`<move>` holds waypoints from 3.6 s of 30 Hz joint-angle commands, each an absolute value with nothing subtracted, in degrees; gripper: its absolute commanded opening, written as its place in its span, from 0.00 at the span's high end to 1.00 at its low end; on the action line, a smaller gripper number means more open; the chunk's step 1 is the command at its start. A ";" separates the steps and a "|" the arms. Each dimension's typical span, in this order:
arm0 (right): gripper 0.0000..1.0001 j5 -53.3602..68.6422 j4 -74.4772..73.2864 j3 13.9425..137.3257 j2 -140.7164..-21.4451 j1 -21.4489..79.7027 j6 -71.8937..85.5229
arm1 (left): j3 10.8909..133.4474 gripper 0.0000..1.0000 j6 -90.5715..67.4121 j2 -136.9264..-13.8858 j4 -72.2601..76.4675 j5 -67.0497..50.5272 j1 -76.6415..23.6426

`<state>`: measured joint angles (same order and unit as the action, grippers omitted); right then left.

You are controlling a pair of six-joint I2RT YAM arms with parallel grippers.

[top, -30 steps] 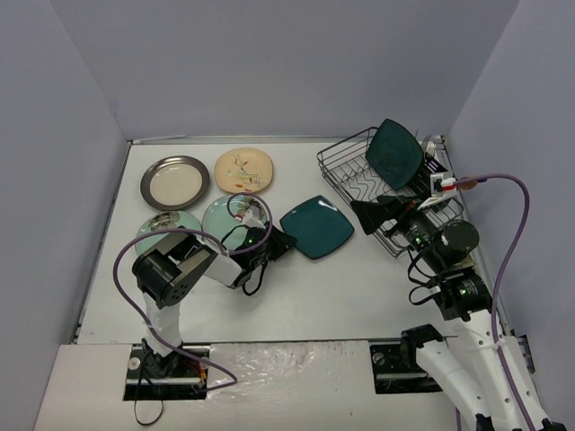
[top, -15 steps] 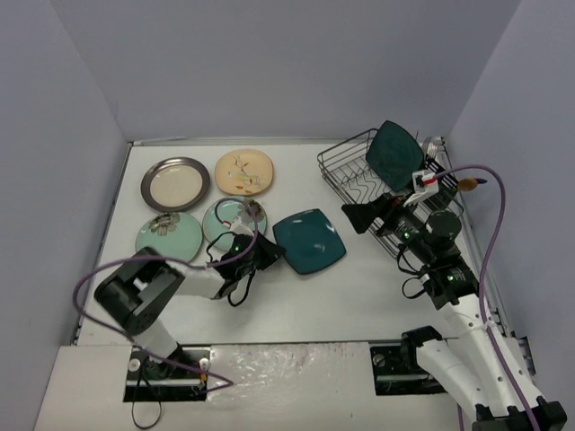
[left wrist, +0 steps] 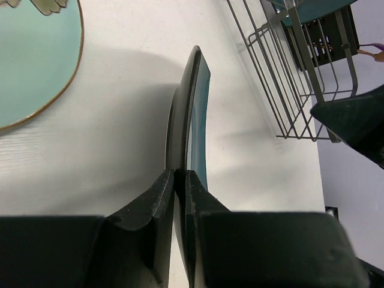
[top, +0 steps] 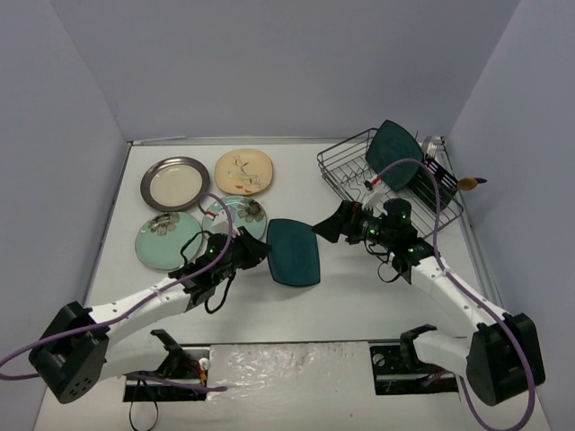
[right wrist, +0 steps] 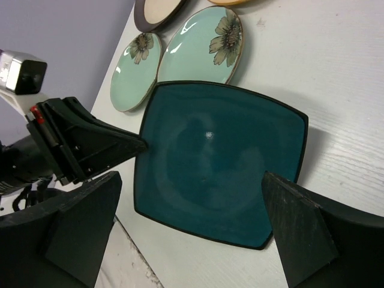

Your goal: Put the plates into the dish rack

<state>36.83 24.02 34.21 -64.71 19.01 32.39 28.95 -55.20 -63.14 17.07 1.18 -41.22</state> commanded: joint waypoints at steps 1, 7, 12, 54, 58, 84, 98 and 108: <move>0.00 38.02 33.52 33.51 -67.57 20.94 31.32 | 30.70 1.00 -54.23 -59.49 21.82 2.98 -40.82; 0.00 33.35 36.95 29.46 -72.14 23.47 30.57 | 25.82 1.00 -56.83 -60.56 26.20 2.80 -40.69; 0.00 33.79 41.72 25.92 -77.20 23.47 31.05 | 24.81 1.00 -56.35 -59.12 23.65 4.31 -40.48; 0.58 38.96 52.82 23.75 -97.25 25.99 29.80 | 13.95 1.00 -60.53 -74.97 31.81 3.91 -39.90; 0.88 38.80 53.14 23.64 -97.51 26.10 29.94 | 13.89 1.00 -60.50 -74.51 31.59 4.07 -39.90; 1.00 34.89 47.50 27.60 -88.82 25.49 47.42 | 12.71 0.14 -66.11 -70.93 23.89 2.85 -39.87; 1.00 32.12 48.59 27.92 -85.97 25.07 53.80 | 12.55 0.05 -68.01 -72.53 20.08 -0.28 -39.20; 1.00 31.38 48.24 26.72 -85.73 25.06 53.05 | 13.01 0.26 -68.39 -76.28 24.36 -4.16 -39.20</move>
<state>31.41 42.17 25.65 -88.38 25.01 50.59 14.18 -68.10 -72.04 30.98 0.30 -38.87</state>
